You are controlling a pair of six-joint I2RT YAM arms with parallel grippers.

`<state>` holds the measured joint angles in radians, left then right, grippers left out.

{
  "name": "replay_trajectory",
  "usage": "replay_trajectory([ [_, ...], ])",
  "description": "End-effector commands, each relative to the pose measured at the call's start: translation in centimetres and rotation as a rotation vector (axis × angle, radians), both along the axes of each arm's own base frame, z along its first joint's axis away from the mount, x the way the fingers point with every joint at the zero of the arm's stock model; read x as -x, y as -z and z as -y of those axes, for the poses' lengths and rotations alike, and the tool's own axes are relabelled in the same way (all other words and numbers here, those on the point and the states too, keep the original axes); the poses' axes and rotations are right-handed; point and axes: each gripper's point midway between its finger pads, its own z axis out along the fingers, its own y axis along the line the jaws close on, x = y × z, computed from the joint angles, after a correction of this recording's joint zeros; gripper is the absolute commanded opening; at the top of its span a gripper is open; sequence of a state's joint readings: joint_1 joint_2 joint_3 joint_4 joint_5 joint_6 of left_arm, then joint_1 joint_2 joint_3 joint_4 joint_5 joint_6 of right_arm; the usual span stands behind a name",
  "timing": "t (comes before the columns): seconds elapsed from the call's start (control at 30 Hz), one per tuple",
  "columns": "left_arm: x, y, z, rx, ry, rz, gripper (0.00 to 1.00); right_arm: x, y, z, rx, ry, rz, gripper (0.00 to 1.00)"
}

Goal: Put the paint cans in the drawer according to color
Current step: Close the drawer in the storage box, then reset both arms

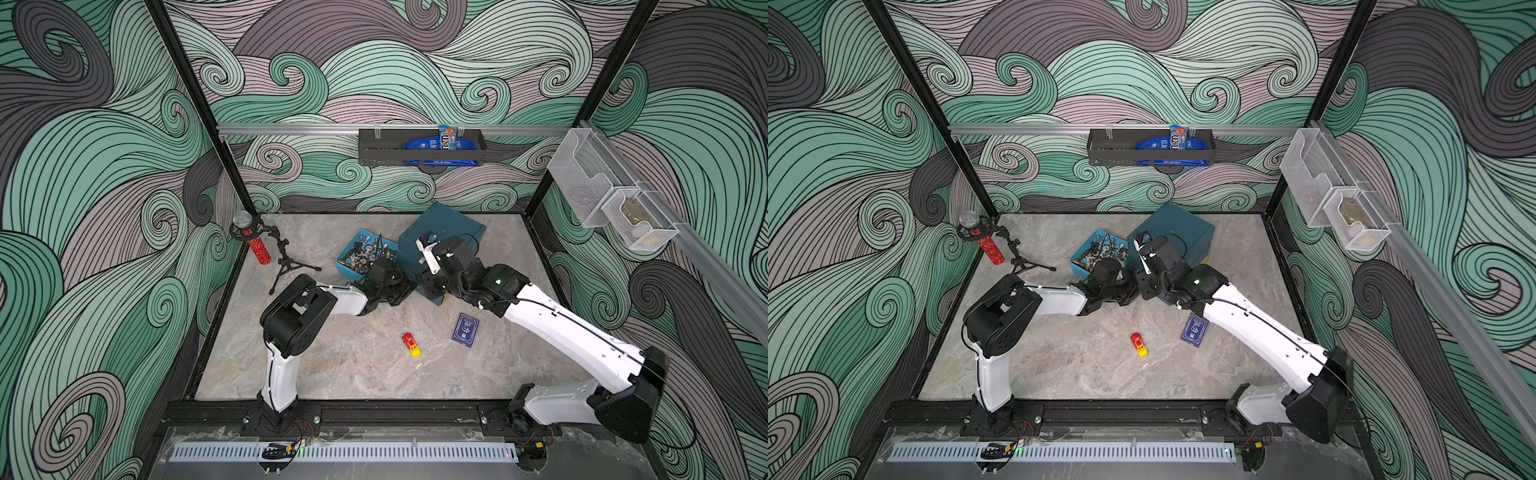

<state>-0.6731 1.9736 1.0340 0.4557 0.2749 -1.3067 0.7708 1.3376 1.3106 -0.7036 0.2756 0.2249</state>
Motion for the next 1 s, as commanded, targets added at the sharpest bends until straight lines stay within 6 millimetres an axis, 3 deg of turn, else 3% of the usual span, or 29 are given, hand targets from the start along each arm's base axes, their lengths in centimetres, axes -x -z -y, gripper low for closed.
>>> replay_trajectory([
  [0.0, -1.8, -1.1, 0.7, -0.006, -0.017, 0.067, 0.02, 0.3, -0.5, 0.3, -0.027, 0.006, -0.002, 0.44],
  [0.07, -2.1, -1.1, 0.8, -0.009, -0.017, 0.066, 0.05, 0.3, -0.6, 0.3, -0.028, 0.004, -0.001, 0.45],
  [0.17, -2.0, -1.0, 0.7, -0.02, -0.018, 0.061, 0.25, 0.3, -0.6, 0.3, -0.027, 0.005, -0.002, 0.46],
  [0.3, -1.4, -1.2, -0.1, -0.043, -0.027, 0.052, 0.38, 0.3, -0.4, 0.4, -0.028, 0.011, -0.006, 0.51],
  [0.43, -0.1, -2.0, -1.2, -0.047, -0.033, 0.048, 0.49, 0.1, -0.6, 0.8, -0.047, 0.042, -0.006, 0.63],
  [0.53, 1.0, -4.5, -2.4, -0.036, -0.034, 0.085, 0.63, -0.5, -2.1, 1.7, -0.08, 0.095, 0.027, 0.76],
  [0.57, 1.5, -5.4, -2.9, -0.038, -0.032, 0.1, 0.72, -0.9, -2.8, 2.4, -0.098, 0.129, 0.04, 0.82],
  [0.6, 1.9, -6.2, -3.4, -0.036, -0.032, 0.111, 0.75, -1.2, -3.3, 3.0, -0.115, 0.159, 0.051, 0.99],
  [0.63, 2.4, -7.3, -4.0, -0.029, -0.031, 0.132, 0.93, -1.6, -3.9, 4.0, -0.134, 0.205, 0.063, 1.0],
  [0.67, 2.9, -8.1, -4.8, -0.031, -0.032, 0.148, 0.99, -2.0, -4.3, 5.2, -0.154, 0.256, 0.072, 1.0],
  [0.83, 4.1, -13.9, -10.3, -0.116, -0.08, 0.299, 0.99, -4.3, -5.2, 13.0, -0.309, 0.518, 0.072, 1.0],
  [0.97, 4.7, -18.3, -14.1, -0.259, -0.143, 0.457, 0.99, -4.3, -6.2, 18.4, -0.34, 0.7, 0.159, 1.0],
])
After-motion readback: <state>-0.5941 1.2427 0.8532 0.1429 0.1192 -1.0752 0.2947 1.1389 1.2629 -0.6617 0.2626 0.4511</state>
